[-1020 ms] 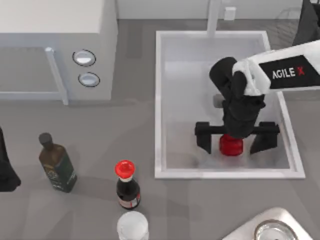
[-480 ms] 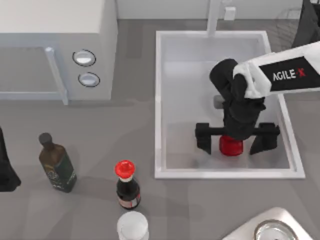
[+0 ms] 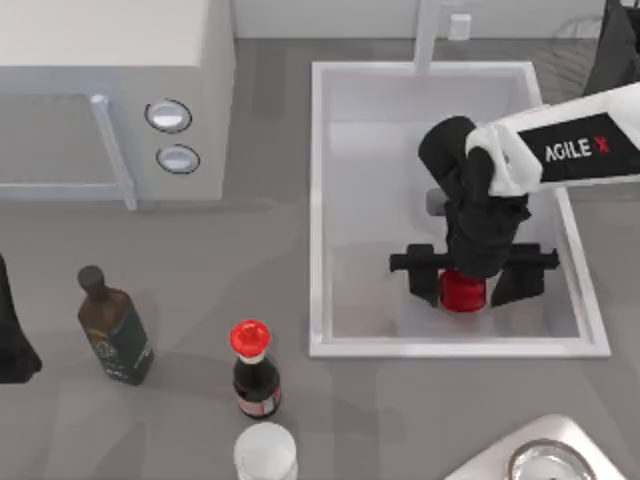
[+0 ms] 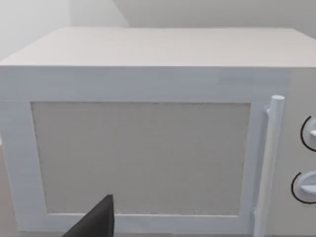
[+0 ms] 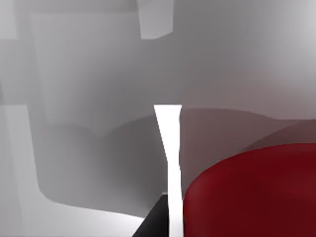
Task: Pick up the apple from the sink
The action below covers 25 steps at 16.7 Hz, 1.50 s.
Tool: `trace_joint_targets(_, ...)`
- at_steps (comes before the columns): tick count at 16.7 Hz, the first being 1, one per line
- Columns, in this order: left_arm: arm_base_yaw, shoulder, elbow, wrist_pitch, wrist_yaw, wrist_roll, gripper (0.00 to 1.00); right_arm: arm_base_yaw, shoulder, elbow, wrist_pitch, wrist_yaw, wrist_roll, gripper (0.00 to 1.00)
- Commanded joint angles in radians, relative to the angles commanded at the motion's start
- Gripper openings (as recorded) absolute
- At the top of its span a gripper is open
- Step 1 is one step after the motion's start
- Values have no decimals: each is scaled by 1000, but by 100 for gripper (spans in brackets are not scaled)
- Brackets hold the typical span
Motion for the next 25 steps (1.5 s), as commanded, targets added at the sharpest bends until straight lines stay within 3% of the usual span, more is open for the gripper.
trace_joint_targets(3, 0, 0, 0, 0, 0, 0, 100, 0, 0, 0, 0, 0, 0, 2)
trace_joint_targets(4, 0, 0, 0, 0, 0, 0, 100, 0, 0, 0, 0, 0, 0, 0)
trace_joint_targets(16, 0, 0, 0, 0, 0, 0, 100, -1, -65, 80, -99, 18, -7, 0)
trace_joint_targets(25, 0, 0, 0, 0, 0, 0, 100, -3, -176, 555, -727, 17, -10, 0)
